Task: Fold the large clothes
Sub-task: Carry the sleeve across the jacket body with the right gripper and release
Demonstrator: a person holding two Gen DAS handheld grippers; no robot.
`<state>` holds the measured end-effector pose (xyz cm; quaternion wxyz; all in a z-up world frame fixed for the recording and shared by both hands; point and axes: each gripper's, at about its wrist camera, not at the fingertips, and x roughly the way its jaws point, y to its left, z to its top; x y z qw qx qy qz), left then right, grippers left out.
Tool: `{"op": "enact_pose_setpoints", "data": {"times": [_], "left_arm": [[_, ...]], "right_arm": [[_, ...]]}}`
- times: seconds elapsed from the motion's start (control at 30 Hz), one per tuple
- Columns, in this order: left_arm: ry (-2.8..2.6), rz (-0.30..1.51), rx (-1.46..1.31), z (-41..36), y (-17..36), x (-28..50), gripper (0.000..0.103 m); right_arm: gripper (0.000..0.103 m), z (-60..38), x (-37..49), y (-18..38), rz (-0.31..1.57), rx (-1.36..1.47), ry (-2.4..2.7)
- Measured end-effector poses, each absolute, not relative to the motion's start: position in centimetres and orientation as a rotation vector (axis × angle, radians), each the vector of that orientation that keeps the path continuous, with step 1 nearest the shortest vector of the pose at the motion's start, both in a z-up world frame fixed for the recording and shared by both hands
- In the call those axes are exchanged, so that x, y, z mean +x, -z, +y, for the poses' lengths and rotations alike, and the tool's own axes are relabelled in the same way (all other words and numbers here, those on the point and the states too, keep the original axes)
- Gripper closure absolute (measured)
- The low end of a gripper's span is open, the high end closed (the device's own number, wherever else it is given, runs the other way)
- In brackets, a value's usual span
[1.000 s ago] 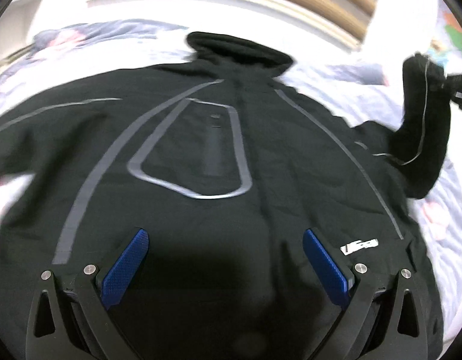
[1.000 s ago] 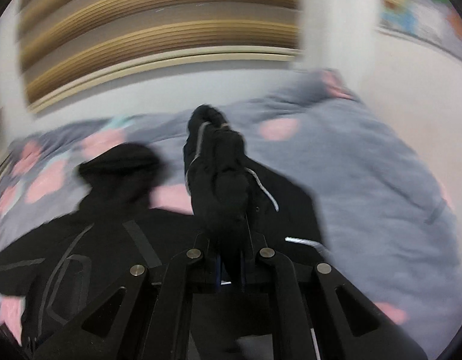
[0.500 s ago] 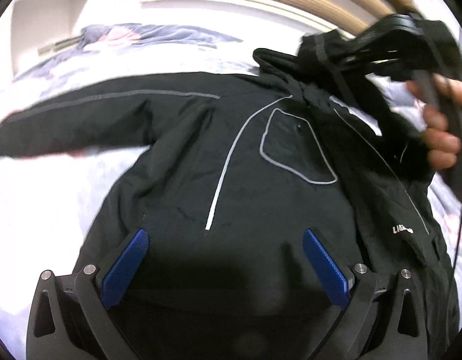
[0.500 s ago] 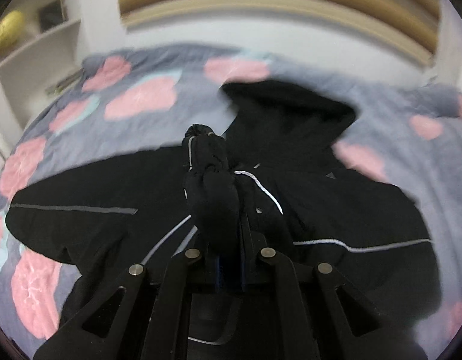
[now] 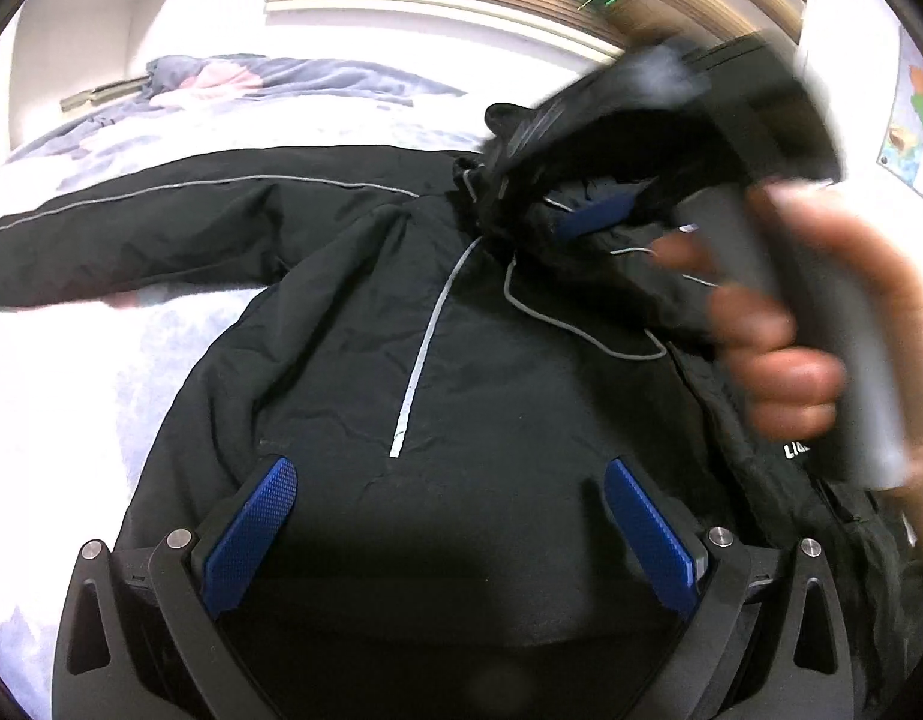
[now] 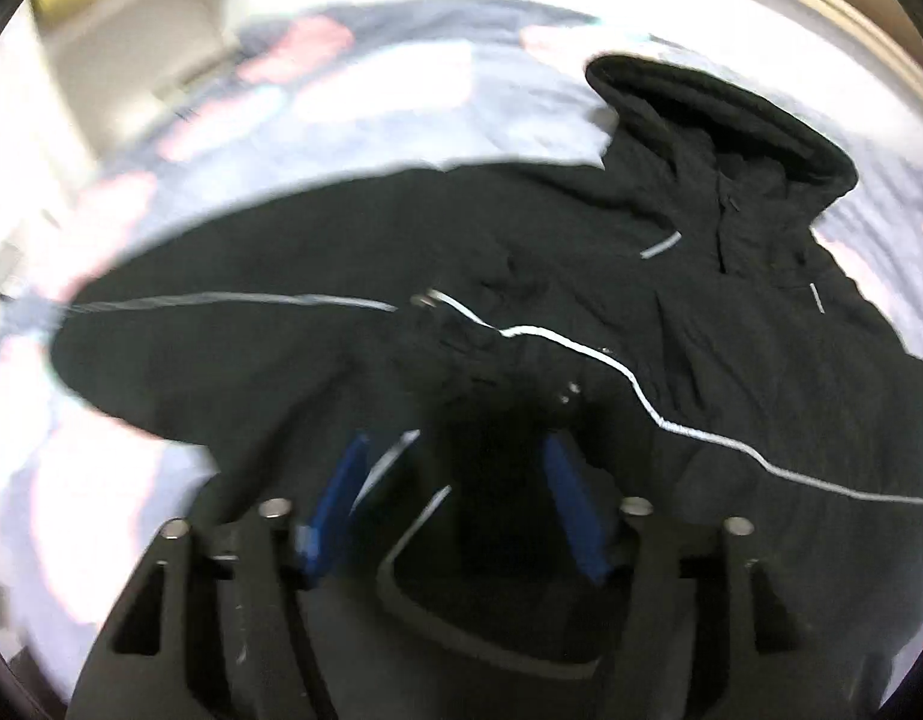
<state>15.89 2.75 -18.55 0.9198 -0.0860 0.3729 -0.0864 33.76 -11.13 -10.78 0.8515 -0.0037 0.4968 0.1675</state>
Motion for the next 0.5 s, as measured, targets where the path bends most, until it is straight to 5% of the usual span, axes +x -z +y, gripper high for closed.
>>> {"op": "enact_pose_setpoints", "data": {"times": [0.23,0.5], "left_arm": [[0.184,0.772,-0.176,2.3,18.6,16.8,0.001],[0.186,0.786,-0.168,1.9,19.0,17.4,0.001]], "right_arm": [[0.033,-21.7,29.8,5.1,0.874,-0.046,-0.142],[0.033,-36.2,30.7,12.1,0.982,0.060,0.190]]}}
